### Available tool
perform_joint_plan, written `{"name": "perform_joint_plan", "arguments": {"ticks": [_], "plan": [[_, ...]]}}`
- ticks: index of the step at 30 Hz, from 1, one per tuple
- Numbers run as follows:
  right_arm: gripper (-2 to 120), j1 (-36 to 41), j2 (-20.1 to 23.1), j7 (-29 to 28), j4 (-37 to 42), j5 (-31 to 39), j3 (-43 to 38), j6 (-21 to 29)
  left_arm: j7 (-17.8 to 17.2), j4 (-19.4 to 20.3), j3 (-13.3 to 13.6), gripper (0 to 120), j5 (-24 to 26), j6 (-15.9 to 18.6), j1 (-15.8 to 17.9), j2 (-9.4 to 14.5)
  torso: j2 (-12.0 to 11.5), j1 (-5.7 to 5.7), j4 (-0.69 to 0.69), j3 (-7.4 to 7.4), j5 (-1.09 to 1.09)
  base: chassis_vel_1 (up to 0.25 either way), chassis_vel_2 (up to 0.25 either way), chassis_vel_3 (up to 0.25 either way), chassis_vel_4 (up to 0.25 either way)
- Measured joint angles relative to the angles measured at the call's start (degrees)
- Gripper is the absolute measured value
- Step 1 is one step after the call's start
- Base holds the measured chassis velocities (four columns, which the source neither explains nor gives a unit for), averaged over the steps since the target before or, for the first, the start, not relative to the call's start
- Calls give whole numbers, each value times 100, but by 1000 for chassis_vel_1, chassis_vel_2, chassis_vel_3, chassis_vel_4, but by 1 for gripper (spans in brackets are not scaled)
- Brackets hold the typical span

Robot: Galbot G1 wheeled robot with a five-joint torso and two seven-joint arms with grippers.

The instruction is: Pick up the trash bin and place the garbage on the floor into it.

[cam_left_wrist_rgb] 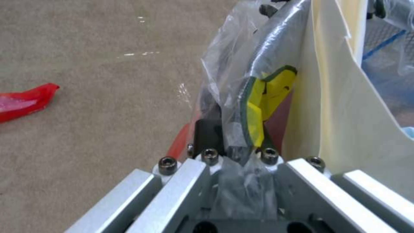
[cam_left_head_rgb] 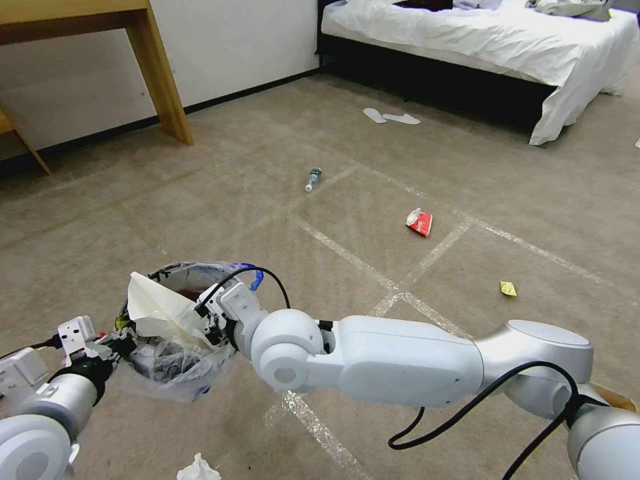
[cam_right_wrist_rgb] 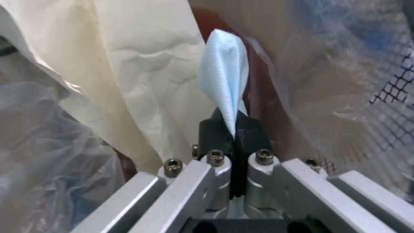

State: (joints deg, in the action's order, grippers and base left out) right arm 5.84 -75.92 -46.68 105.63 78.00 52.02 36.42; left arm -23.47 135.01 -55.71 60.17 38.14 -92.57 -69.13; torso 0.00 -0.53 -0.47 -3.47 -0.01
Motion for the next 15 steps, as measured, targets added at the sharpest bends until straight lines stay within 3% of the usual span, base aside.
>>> {"name": "perform_joint_plan", "arguments": {"ticks": [7,15], "plan": [[1,-43,-28,3,-107,22,-28,76,7,-47,6,0,-25,-11,10,-14,0,0,0,0,0,0,0,0,0],[29,-42,-32,32,-74,18,-107,72,46,-84,33,0,-87,-16,24,-23,0,0,0,0,0,0,0,0,0]]}}
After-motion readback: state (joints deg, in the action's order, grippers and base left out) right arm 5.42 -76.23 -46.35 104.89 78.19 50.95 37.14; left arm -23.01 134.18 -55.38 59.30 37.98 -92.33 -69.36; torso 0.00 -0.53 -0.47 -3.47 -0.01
